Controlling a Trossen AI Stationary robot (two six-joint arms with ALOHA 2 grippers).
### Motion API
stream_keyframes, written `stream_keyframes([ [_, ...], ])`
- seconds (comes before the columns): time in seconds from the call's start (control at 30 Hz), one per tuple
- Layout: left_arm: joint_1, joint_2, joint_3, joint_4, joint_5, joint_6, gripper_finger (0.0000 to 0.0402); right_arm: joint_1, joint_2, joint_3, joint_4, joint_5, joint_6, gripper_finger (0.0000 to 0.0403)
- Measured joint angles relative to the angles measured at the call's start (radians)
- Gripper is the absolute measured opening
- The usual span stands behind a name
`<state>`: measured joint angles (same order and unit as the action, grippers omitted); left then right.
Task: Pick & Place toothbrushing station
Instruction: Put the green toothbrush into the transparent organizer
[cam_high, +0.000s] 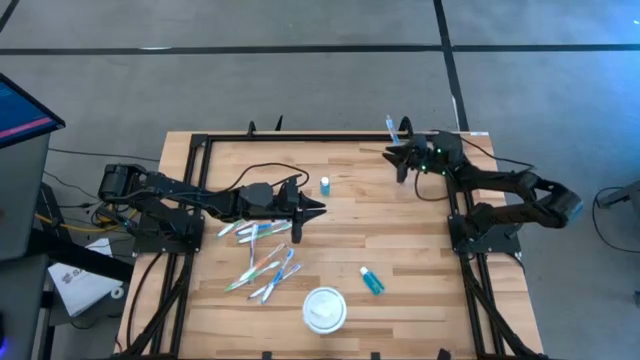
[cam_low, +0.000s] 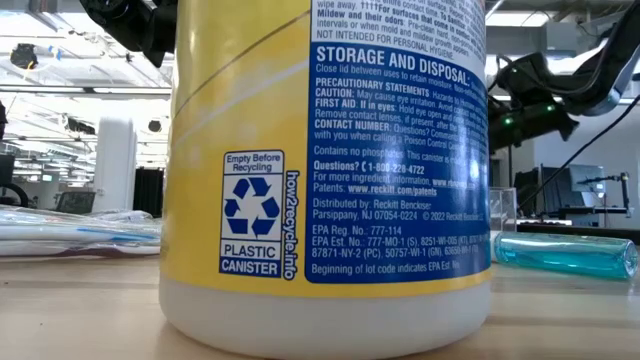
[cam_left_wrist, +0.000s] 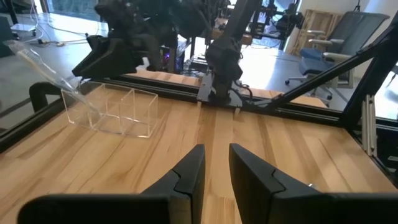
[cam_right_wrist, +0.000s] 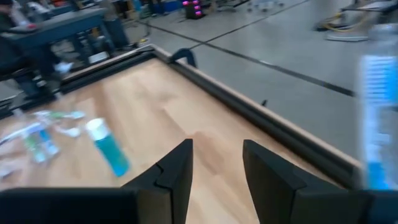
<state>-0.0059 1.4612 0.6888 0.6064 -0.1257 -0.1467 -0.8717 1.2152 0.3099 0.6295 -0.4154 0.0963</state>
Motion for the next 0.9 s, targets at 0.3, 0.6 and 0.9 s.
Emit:
stream_keyframes([
  [0.3,0.000,0.000,0.000,-0.080,0.000,-0.001,0.0066,0.128,0.000,0.000,0.002,-0.001,-0.019,0.0123],
  [0.6,0.000,-0.075,0.000,-0.325,0.000,-0.095,0.0066,0.238,0.000,0.000,0.004,0.000,-0.026,0.0122],
  [0.9,0.000,-0.244,0.000,-0.707,-0.071,-0.229,0.0066,0.314,0.000,0.008,0.006,0.002,-0.028,0.0121],
])
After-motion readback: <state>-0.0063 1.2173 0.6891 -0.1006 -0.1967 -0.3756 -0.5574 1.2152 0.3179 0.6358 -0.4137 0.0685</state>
